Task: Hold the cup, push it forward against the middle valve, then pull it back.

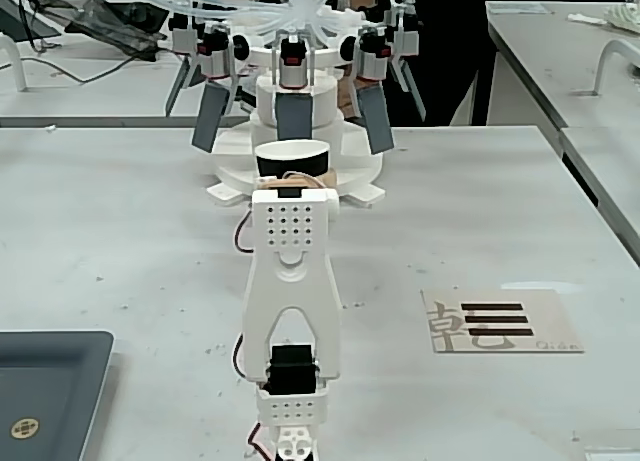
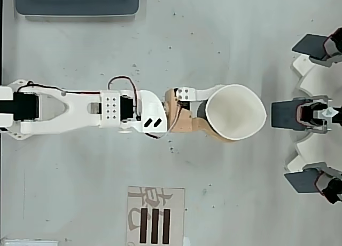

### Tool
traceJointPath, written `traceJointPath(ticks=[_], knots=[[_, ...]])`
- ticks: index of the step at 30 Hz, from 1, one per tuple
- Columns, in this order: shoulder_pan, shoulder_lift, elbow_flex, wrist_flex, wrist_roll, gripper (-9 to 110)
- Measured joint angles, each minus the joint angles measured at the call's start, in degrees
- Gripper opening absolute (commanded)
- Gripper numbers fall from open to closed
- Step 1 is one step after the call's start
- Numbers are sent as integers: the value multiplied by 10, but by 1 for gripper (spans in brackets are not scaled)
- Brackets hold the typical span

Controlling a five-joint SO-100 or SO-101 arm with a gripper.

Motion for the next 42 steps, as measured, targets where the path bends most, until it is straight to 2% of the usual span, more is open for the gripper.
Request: traceJointPath(ticks=[28,42], knots=[[0,-1,-3,0,0,4],[-2,-186,-212,34,0,4]])
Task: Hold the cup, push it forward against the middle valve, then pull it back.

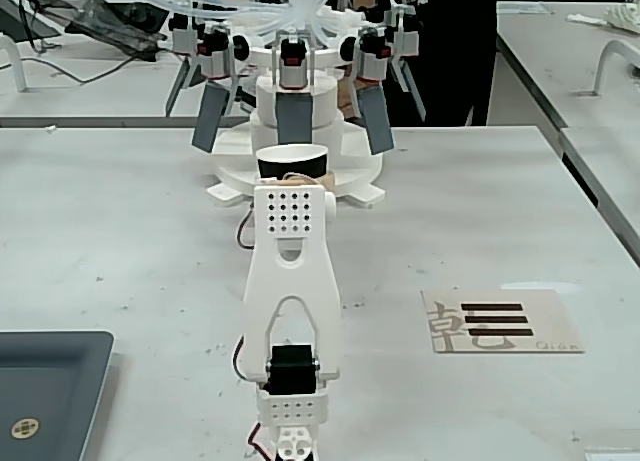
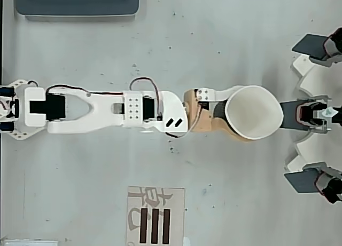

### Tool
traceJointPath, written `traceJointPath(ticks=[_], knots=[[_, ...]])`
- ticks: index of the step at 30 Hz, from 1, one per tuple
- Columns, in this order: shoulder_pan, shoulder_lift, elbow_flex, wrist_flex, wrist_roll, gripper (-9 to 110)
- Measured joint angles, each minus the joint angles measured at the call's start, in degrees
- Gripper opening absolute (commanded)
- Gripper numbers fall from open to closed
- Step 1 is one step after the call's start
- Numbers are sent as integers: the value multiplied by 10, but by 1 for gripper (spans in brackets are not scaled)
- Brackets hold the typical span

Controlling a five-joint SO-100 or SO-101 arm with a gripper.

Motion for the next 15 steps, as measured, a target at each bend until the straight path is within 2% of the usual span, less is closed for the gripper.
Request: traceJointPath(ticks=[10,15], knots=[[-3,-178,-250,54,5,4],[-3,-191,-273,66,5,4]])
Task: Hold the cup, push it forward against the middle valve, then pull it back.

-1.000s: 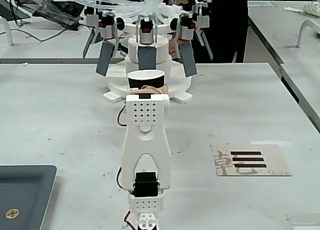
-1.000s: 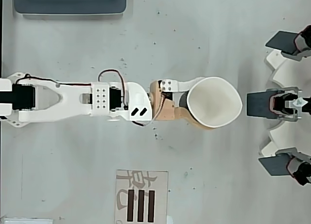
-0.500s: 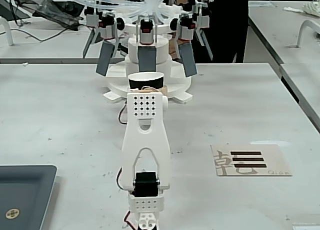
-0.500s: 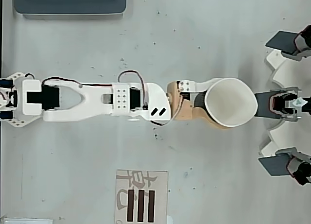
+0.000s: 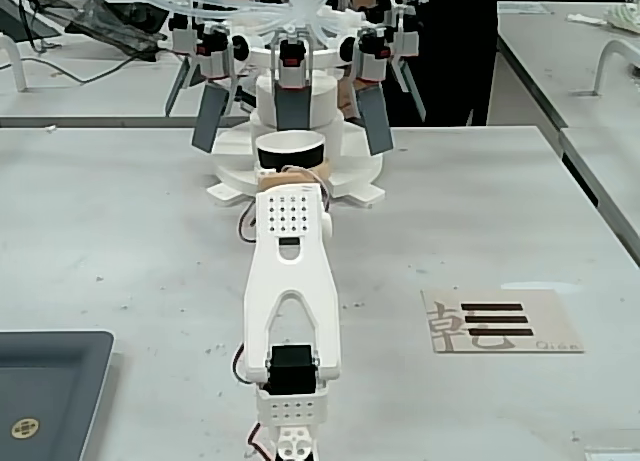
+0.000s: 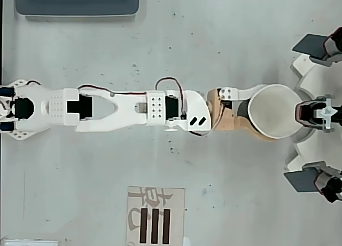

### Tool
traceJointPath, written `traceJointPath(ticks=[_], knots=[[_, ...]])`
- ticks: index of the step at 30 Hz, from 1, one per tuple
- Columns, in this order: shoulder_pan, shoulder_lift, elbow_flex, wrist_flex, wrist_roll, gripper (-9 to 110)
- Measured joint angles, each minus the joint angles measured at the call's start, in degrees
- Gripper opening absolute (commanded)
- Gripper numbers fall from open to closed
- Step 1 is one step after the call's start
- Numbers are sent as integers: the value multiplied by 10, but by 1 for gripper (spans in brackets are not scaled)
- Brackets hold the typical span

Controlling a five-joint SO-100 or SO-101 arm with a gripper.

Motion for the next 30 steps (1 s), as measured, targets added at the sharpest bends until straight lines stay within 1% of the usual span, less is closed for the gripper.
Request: traceJointPath(ticks=[3,12,16,22,30], knots=[[0,28,43,-11,0,3],[0,263,367,-74,-4,3],[-1,342,463,-85,-4,3],[-1,410,521,-90,-4,3],[-1,419,526,-95,-4,3]])
